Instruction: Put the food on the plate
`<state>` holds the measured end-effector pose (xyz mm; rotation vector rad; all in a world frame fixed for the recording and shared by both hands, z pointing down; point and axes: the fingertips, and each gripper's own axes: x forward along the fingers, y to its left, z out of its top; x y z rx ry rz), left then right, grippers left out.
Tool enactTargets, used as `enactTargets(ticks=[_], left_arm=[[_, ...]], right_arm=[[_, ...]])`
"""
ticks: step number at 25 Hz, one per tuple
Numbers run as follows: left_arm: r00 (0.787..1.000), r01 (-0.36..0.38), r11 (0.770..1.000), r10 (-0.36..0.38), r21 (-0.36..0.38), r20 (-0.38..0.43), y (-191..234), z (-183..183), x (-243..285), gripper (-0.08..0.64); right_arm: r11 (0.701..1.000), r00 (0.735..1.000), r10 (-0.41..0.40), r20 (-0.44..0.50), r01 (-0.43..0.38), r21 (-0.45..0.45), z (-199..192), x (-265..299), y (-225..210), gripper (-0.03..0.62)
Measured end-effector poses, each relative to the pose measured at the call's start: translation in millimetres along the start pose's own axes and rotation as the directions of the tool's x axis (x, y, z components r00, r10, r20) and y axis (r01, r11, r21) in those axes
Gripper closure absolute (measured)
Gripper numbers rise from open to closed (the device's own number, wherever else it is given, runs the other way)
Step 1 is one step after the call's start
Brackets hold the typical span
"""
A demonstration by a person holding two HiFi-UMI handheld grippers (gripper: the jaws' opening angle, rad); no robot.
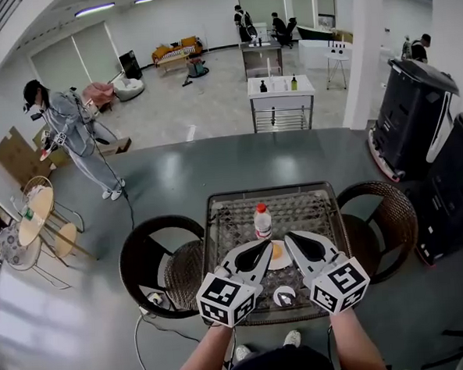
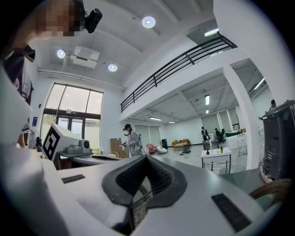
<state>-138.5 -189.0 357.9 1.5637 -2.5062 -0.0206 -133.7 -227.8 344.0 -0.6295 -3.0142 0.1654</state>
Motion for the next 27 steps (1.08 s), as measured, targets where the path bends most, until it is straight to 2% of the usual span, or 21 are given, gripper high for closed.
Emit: enactTargets(ticks=[27], left_arm=[[1.0,0.019,1.0,-0.019,-0.009,-0.001,-1.4,1.8,-8.4,0.551]], right_arm=[[1.0,1.0,-0.015,0.012,0.015,-0.002,3.8,-1.6,5.6,0.589]])
